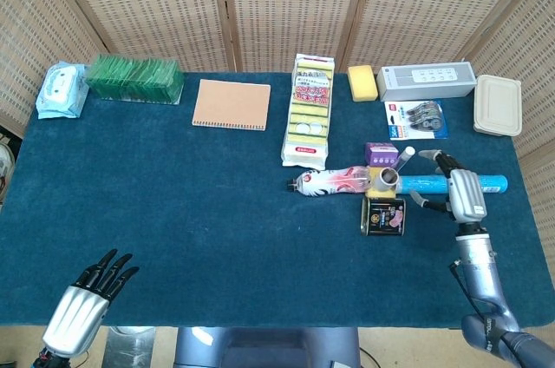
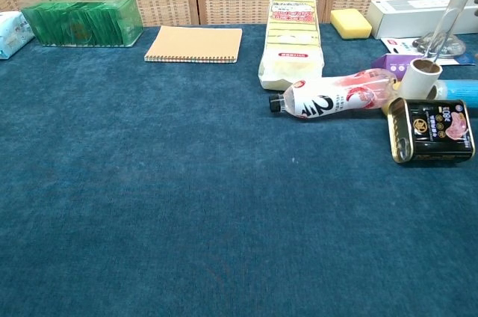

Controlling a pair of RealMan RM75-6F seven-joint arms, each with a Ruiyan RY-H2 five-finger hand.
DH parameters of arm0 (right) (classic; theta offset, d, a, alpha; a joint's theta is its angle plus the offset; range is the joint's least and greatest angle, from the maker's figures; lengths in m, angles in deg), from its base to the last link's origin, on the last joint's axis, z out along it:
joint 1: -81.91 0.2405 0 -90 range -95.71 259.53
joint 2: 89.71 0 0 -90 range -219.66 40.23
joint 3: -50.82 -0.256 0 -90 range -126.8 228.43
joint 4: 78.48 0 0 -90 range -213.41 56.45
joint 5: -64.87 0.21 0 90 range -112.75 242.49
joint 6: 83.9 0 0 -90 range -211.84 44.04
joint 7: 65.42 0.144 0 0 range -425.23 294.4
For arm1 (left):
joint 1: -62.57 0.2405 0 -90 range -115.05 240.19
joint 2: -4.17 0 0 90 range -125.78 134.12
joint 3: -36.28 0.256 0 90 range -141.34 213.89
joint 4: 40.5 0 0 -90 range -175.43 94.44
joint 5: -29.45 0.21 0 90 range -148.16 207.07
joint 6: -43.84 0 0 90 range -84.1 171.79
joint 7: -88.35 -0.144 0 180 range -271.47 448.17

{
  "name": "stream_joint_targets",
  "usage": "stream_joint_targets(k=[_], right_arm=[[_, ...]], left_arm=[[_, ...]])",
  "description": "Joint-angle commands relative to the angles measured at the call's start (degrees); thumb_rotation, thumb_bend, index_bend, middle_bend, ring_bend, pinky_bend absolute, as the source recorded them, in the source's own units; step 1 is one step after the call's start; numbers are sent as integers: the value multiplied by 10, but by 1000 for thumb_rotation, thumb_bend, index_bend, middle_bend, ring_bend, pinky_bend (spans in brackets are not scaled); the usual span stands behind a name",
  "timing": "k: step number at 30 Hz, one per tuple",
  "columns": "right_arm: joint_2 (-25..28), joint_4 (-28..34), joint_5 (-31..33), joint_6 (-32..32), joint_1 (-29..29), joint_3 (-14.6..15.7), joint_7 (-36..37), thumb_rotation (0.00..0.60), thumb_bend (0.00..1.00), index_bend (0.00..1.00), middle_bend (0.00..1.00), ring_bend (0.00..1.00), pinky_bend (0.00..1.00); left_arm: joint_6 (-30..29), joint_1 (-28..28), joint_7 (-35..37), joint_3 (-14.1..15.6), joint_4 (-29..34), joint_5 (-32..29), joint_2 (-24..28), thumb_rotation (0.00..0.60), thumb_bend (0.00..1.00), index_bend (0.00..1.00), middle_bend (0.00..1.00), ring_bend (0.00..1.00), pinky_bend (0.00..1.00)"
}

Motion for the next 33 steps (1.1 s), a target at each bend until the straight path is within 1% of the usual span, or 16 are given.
stream_joint_targets(k=[1, 9, 12, 14, 19, 23, 33], right_arm=[[-5, -9, 4, 8, 6, -1, 3, 600, 245, 246, 284, 311, 385], [-15, -27, 14, 29, 18, 0, 15, 600, 245, 247, 319, 325, 387], [-19, -28, 17, 32, 21, -1, 14, 600, 245, 269, 338, 350, 403], [-27, -30, 29, 39, 25, -6, 4, 600, 246, 278, 342, 360, 412], [-36, -28, 35, 49, 36, -8, -24, 600, 245, 295, 357, 377, 418], [-41, -25, 43, 57, 43, -11, -39, 600, 245, 303, 369, 385, 422], [-47, -26, 51, 67, 53, -12, -60, 600, 245, 328, 416, 429, 442]], left_arm=[[-2, 1, -2, -2, 0, -1, -1, 600, 282, 221, 178, 102, 316], [0, 2, -1, -3, 1, -1, 0, 600, 282, 221, 178, 103, 316], [-1, 1, 1, -4, 4, 1, 0, 600, 280, 221, 178, 104, 316], [-4, -1, 3, -4, 7, 7, -1, 600, 280, 221, 178, 105, 316], [1, -1, 3, 0, 3, 11, -1, 600, 281, 221, 178, 106, 316], [-4, 0, 4, -2, 4, 12, 1, 600, 281, 221, 178, 106, 316], [-5, 1, 5, -1, 4, 16, 1, 600, 280, 221, 178, 108, 316]])
